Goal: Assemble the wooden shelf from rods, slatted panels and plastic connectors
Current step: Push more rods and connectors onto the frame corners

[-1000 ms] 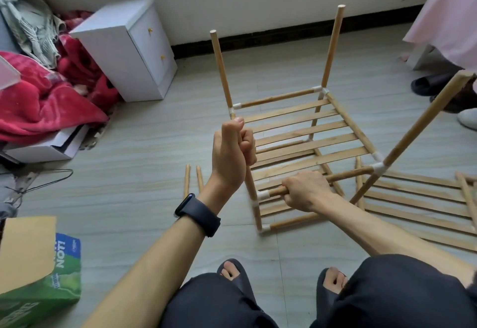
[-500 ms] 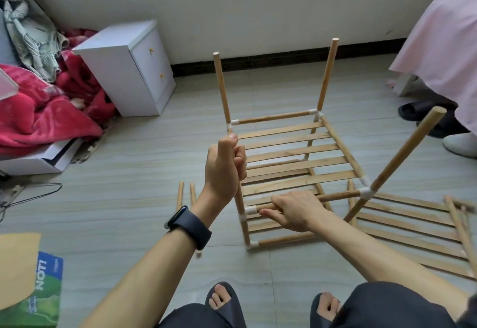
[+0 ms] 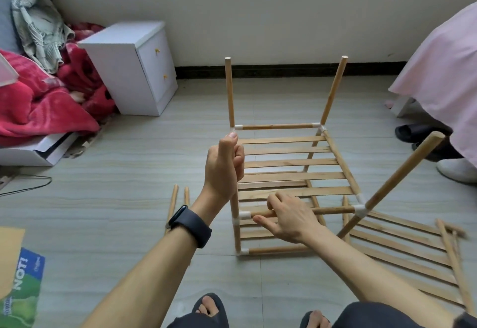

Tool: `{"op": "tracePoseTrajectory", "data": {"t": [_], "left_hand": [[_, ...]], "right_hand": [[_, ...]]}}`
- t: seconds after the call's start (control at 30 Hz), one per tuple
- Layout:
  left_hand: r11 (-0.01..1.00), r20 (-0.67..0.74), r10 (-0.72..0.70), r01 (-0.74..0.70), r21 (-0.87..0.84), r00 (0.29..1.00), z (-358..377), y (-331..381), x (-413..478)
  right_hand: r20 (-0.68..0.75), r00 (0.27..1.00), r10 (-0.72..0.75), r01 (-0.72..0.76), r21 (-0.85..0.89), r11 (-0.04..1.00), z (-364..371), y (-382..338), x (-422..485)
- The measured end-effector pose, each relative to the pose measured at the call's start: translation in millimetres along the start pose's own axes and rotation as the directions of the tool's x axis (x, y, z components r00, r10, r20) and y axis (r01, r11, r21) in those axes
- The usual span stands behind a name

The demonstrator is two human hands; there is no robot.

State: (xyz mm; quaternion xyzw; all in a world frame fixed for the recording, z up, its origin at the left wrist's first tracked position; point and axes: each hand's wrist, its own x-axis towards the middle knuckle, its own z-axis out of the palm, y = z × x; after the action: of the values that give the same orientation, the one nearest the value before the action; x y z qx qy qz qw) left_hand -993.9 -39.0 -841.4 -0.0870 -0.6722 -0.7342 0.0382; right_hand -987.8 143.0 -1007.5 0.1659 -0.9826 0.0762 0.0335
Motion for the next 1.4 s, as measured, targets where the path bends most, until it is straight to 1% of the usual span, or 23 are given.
{"op": "tracePoseTrajectory", "data": {"t": [0.1, 0.17, 0.27, 0.4, 0.47, 0.5, 0.57, 0.63, 0.7, 0.9, 0.93, 0.97, 1.0, 1.03, 1.07, 1.1, 1.13, 1.17, 1.2, 1.27, 1.3, 1.33, 1.4], "left_hand": [[1.0, 0.052, 0.004, -0.005, 0.023, 0.999, -8.2, 1.3, 1.5], [0.995, 0.089, 0.026, -0.034, 0.092, 0.996, -14.8, 5.8, 3.3], [0.971, 0.093, 0.061, -0.08, 0.224, 0.994, -23.8, 18.2, 10.5], [0.885, 0.116, 0.053, -0.1, 0.455, 0.992, -22.7, 41.5, 33.0], [0.813, 0.174, 0.008, -0.108, 0.573, 0.985, -15.0, 46.8, 42.7], [0.752, 0.199, -0.028, -0.11, 0.65, 0.98, -10.6, 45.7, 46.0], [0.573, 0.208, -0.076, -0.128, 0.809, 0.975, -5.4, 39.4, 49.3], [0.412, 0.189, -0.056, -0.15, 0.899, 0.98, -5.2, 35.7, 49.9], [0.357, 0.195, -0.029, -0.172, 0.918, 0.98, -6.0, 35.8, 49.9], [0.453, 0.187, -0.029, -0.154, 0.878, 0.982, -5.0, 38.6, 44.0], [0.507, 0.189, -0.021, -0.152, 0.848, 0.982, -4.4, 39.9, 41.9], [0.618, 0.194, -0.036, -0.131, 0.775, 0.98, -4.3, 42.3, 40.3], [0.769, 0.207, -0.071, -0.079, 0.634, 0.976, -6.0, 45.6, 39.1], [0.901, 0.219, -0.103, -0.002, 0.433, 0.97, -10.5, 50.5, 38.0], [0.973, 0.202, -0.105, 0.058, 0.225, 0.974, -19.1, 53.2, 37.0], [0.995, 0.138, -0.085, 0.077, 0.067, 0.987, -31.0, 51.8, 35.5], [0.997, 0.032, -0.07, 0.07, -0.006, 0.997, -44.9, 45.8, 32.6], [0.998, -0.08, -0.071, 0.07, -0.008, 0.994, -60.0, 34.7, 28.4], [0.993, -0.191, -0.097, 0.108, 0.048, 0.977, -75.6, 17.3, 21.3], [0.927, -0.33, -0.208, 0.293, 0.234, 0.921, -108.1, -34.2, -1.7], [0.85, -0.339, -0.281, 0.397, 0.346, 0.898, -124.9, -64.2, -17.0], [0.745, -0.324, -0.372, 0.488, 0.455, 0.87, -141.5, -94.5, -34.8], [0.513, -0.284, -0.556, 0.591, 0.623, 0.781, -169.0, -150.0, -73.4]], "right_hand": [[-0.021, 0.999, 0.043, -0.04, 0.107, 0.993, -6.4, 0.9, -2.5], [-0.019, 0.996, 0.091, -0.087, 0.158, 0.984, -8.9, 3.3, -4.6], [0.117, 0.976, 0.184, -0.192, 0.061, 0.979, -8.2, 3.0, -1.2], [0.265, 0.942, 0.205, -0.211, -0.005, 0.977, -0.6, 1.6, 12.2], [0.29, 0.933, 0.211, -0.218, -0.009, 0.976, 2.9, 1.7, 17.1], [0.288, 0.933, 0.218, -0.224, -0.01, 0.974, 4.8, 1.1, 18.7], [0.264, 0.937, 0.231, -0.236, -0.013, 0.972, 8.2, -0.7, 20.4], [0.251, 0.94, 0.232, -0.237, -0.012, 0.971, 10.4, -1.5, 20.6], [0.247, 0.942, 0.228, -0.232, -0.013, 0.973, 10.1, -1.5, 19.8], [0.231, 0.941, 0.246, -0.246, -0.028, 0.969, 11.3, -2.3, 19.5], [0.231, 0.94, 0.252, -0.253, -0.026, 0.967, 11.4, -2.5, 19.3], [0.234, 0.939, 0.253, -0.255, -0.022, 0.967, 10.6, -2.4, 19.3], [0.237, 0.94, 0.247, -0.249, -0.022, 0.968, 9.3, -2.9, 18.4], [0.233, 0.944, 0.233, -0.234, -0.024, 0.972, 7.4, -3.9, 17.6], [0.226, 0.951, 0.211, -0.211, -0.027, 0.977, 5.6, -5.6, 16.4], [0.22, 0.958, 0.184, -0.183, -0.022, 0.983, 4.0, -8.6, 15.2], [0.212, 0.965, 0.154, -0.156, -0.009, 0.988, 2.7, -13.6, 14.6], [0.199, 0.971, 0.128, -0.133, 0.008, 0.991, 1.3, -20.4, 15.6], [0.192, 0.976, 0.103, -0.109, 0.02, 0.994, 0.1, -28.4, 17.8], [0.195, 0.979, 0.057, -0.063, 0.024, 0.998, -1.4, -46.6, 27.3], [0.205, 0.978, 0.041, -0.046, 0.024, 0.999, -2.1, -54.8, 33.4], [0.219, 0.975, 0.024, -0.029, 0.017, 0.999, -2.0, -62.0, 38.9], [0.22, 0.975, -0.004, 0.009, -0.023, 1.0, 0.7, -71.3, 46.7]]}}
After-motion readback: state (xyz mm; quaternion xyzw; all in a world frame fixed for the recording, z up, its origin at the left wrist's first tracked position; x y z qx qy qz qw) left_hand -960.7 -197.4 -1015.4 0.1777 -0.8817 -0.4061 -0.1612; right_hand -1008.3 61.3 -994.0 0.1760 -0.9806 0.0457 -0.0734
